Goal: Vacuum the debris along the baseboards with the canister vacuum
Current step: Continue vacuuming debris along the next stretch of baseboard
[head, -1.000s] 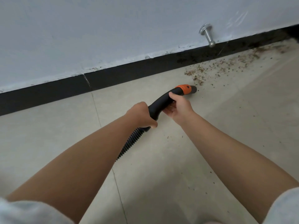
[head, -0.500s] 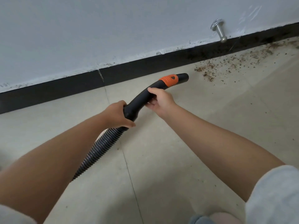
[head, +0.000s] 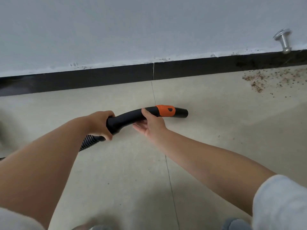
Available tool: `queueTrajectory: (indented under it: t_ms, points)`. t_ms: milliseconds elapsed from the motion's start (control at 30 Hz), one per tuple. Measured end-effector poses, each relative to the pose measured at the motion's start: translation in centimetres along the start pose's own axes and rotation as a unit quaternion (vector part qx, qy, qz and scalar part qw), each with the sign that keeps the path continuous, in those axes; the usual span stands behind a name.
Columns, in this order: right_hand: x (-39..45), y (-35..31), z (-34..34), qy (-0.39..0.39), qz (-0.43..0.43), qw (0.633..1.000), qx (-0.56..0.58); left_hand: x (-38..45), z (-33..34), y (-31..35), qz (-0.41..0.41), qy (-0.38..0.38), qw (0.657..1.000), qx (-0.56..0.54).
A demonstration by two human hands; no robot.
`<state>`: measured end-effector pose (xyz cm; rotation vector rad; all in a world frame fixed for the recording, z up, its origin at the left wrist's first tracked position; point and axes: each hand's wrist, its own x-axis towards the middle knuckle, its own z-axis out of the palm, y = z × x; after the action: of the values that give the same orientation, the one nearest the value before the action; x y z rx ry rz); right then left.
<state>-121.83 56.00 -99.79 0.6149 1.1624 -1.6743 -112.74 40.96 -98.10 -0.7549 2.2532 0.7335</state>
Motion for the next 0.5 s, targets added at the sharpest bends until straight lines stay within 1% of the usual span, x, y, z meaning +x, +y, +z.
queueTrajectory:
  t_ms: [100, 200, 367, 500]
  points:
    - [-0.4, 0.3, 0.2, -0.007, -0.006, 1.000, 0.004, -0.3, 0.3, -0.5, 0.002, 0.004, 1.000, -0.014]
    - [-0.6, -0.3, -0.3, 0.010, -0.016, 1.000, -0.003, -0.2, 0.7, 0.7, 0.020, 0.003, 1.000, -0.016]
    - [-0.6, -3.5, -3.4, 0.054, -0.060, 0.997, 0.011, 1.4, 1.6, 6.0, 0.084, 0.007, 0.996, -0.005]
    - [-0.6, -6.6, -6.7, 0.107, -0.101, 0.989, 0.009, 2.8, 3.1, 10.9, 0.132, -0.011, 0.991, -0.007]
